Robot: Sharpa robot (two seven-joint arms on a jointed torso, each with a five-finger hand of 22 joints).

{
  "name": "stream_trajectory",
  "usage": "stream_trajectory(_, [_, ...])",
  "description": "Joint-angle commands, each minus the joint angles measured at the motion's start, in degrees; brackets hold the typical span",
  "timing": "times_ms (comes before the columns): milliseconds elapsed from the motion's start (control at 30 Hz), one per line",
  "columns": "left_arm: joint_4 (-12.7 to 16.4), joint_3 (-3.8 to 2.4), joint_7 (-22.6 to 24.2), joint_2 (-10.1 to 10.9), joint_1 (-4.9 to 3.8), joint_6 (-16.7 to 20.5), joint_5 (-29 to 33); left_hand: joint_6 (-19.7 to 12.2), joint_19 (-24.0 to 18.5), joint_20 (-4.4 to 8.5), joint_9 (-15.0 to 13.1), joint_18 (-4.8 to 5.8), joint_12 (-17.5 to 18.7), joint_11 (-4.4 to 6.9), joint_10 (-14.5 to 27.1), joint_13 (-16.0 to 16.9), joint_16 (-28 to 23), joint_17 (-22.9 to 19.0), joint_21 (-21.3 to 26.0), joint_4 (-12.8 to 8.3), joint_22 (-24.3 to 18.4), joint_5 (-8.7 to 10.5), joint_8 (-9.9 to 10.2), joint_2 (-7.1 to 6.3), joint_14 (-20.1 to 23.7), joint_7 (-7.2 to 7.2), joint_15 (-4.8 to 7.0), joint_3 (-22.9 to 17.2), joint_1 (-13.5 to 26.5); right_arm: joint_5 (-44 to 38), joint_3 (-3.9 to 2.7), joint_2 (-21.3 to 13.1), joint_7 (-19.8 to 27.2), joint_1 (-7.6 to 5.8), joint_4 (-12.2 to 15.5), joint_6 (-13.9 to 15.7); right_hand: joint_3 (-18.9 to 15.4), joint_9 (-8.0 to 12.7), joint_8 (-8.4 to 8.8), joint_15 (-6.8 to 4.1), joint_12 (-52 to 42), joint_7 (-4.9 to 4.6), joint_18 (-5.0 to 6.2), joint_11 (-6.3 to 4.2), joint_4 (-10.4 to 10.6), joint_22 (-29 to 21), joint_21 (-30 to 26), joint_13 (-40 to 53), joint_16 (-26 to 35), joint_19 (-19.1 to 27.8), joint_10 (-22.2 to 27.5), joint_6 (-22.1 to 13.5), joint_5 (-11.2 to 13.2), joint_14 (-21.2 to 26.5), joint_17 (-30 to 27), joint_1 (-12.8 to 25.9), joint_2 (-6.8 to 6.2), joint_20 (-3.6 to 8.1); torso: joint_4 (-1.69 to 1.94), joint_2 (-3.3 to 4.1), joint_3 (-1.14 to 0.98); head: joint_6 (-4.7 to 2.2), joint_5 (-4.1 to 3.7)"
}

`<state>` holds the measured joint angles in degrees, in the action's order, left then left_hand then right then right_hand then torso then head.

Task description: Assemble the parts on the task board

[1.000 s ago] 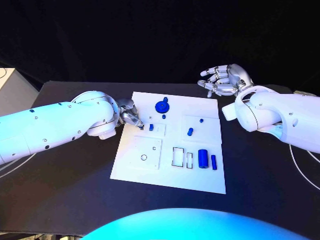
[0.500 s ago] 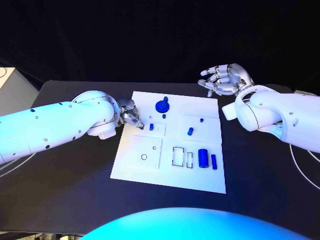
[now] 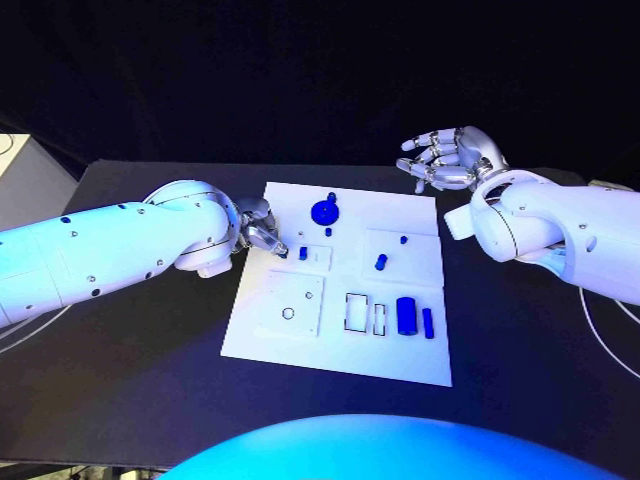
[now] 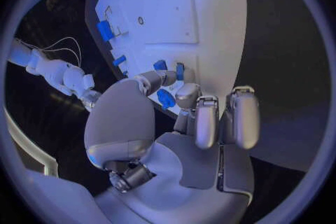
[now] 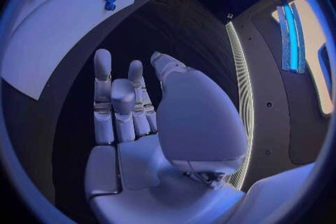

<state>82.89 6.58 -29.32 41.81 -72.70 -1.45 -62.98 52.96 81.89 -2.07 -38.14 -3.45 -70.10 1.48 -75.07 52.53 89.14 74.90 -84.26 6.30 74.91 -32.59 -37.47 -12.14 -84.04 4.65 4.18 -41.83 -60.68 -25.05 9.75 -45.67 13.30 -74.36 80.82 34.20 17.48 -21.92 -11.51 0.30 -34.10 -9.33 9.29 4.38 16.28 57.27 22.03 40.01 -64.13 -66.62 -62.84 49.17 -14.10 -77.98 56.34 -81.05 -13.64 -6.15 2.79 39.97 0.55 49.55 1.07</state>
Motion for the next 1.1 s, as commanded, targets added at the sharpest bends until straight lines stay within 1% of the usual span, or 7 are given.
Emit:
stream_trajectory(33, [0.09, 0.12, 0.35, -0.31, 0.16, -1.56, 0.00, 2.22, 0.33, 0.19, -0.12, 0.53, 0.06, 0.05, -0.49, 0.06, 0.31, 13.92, -0.27, -10.59, 2.97, 0.21, -0.18, 0.50, -5.63, -1.81, 0.43, -10.36, -0.04, -0.42, -0.01, 0.02, 0.38, 0.03, 0.05, -0.78, -0.41, -0.09, -0.12, -0.14, 0.28, 0.03, 1.14, -0.07, 0.02, -0.10, -0.20, -0.05, 0.12, -0.48, -0.28, -0.52, -0.18, 0.17, 0.03, 0.27, 0.04, -0.10, 0.01, 0.04, 0.04, 0.02, 0.00])
stream_trajectory(167, [-0.03, 0.12, 0.32, -0.55, 0.16, -1.95, 0.00, 2.22, 0.33, 0.19, -0.12, 0.53, 0.06, 0.05, -0.49, 0.06, 0.31, 13.92, -0.27, -10.59, 2.97, 0.21, -0.18, 0.50, -5.63, -1.81, 0.43, -10.36, -0.04, -0.42, -0.01, 0.03, 0.38, 0.03, 0.05, -0.76, -0.41, -0.09, -0.12, -0.14, 0.28, 0.03, 1.14, -0.07, 0.02, -0.10, -0.20, -0.05, 0.12, -0.48, -0.28, -0.52, -0.18, 0.17, 0.03, 0.27, 0.04, -0.10, 0.02, 0.05, 0.01, 0.06, 0.00])
stream_trajectory(467, [-0.32, 0.12, -0.07, -1.38, 0.15, -5.41, 0.05, 2.37, 0.54, 0.21, 0.00, 0.61, -0.39, 0.10, -0.96, 0.95, 0.53, 14.39, -0.42, -10.83, 3.30, 0.26, -0.19, 0.30, -5.76, -1.86, 0.44, -10.24, -0.14, -0.42, -0.01, 0.05, 0.37, 0.03, 0.04, -0.74, -0.41, -0.09, -0.12, -0.14, 0.28, 0.03, 1.14, -0.07, 0.02, -0.10, -0.20, -0.05, 0.12, -0.48, -0.28, -0.52, -0.18, 0.17, 0.03, 0.27, 0.04, -0.10, -0.08, 0.03, -0.03, 0.34, 0.09])
stream_trajectory(733, [-0.46, 0.12, -0.45, -1.81, 0.15, -7.90, 0.08, 2.53, 0.62, 0.22, 0.09, 0.65, -0.66, 0.12, -1.26, 1.50, 0.73, 14.82, -0.48, -10.91, 3.45, 0.16, -0.20, 0.15, -5.88, -1.89, 0.45, -10.10, -0.13, -0.42, -0.01, 0.03, 0.37, 0.03, 0.04, -0.74, -0.41, -0.09, -0.12, -0.14, 0.28, 0.03, 1.14, -0.07, 0.02, -0.10, -0.20, -0.05, 0.12, -0.48, -0.28, -0.52, -0.18, 0.17, 0.03, 0.27, 0.04, -0.10, -0.03, 0.02, -0.06, 0.45, -0.04])
stream_trajectory(900, [-0.46, 0.12, -0.58, -2.02, 0.14, -8.68, 0.08, 2.58, 0.66, 0.22, 0.12, 0.67, -0.67, 0.12, -1.30, 1.54, 0.77, 14.91, -0.51, -10.91, 3.52, 0.14, -0.21, 0.13, -5.90, -1.90, 0.45, -10.06, -0.12, -0.42, -0.01, 0.01, 0.36, 0.03, 0.05, -0.73, -0.41, -0.09, -0.12, -0.14, 0.28, 0.03, 1.14, -0.07, 0.02, -0.10, -0.20, -0.05, 0.12, -0.48, -0.28, -0.52, -0.18, 0.17, 0.03, 0.27, 0.04, -0.10, -0.02, 0.04, -0.02, 0.45, -0.10])
stream_trajectory(933, [-0.48, 0.12, -0.60, -2.05, 0.14, -8.73, 0.08, 2.85, 0.66, 0.23, 0.25, 0.67, -0.88, 0.15, -1.64, 1.98, 0.86, 15.10, -0.52, -10.81, 3.54, 0.07, -0.24, 0.07, -5.96, -1.96, 0.46, -9.79, 0.02, -0.42, -0.01, 0.01, 0.36, 0.03, 0.05, -0.73, -0.41, -0.09, -0.12, -0.14, 0.28, 0.03, 1.14, -0.07, 0.02, -0.10, -0.20, -0.05, 0.12, -0.48, -0.28, -0.52, -0.18, 0.17, 0.03, 0.27, 0.04, -0.10, -0.03, 0.04, -0.02, 0.45, -0.09])
stream_trajectory(1100, [-0.70, 0.11, -0.71, -2.25, 0.14, -8.05, 0.09, 3.27, 0.62, 0.26, 0.67, 0.67, -1.05, 0.28, -2.31, 2.57, 0.86, 15.10, -0.48, -10.11, 3.52, 0.35, -0.27, 0.44, -5.96, -2.15, 0.50, -8.54, 0.47, -0.42, -0.01, -0.01, 0.37, 0.03, 0.07, -0.72, -0.41, -0.09, -0.12, -0.14, 0.28, 0.03, 1.14, -0.07, 0.02, -0.10, -0.20, -0.05, 0.12, -0.48, -0.28, -0.52, -0.18, 0.17, 0.03, 0.27, 0.04, -0.10, 0.03, 0.00, -0.03, 0.45, -0.13])
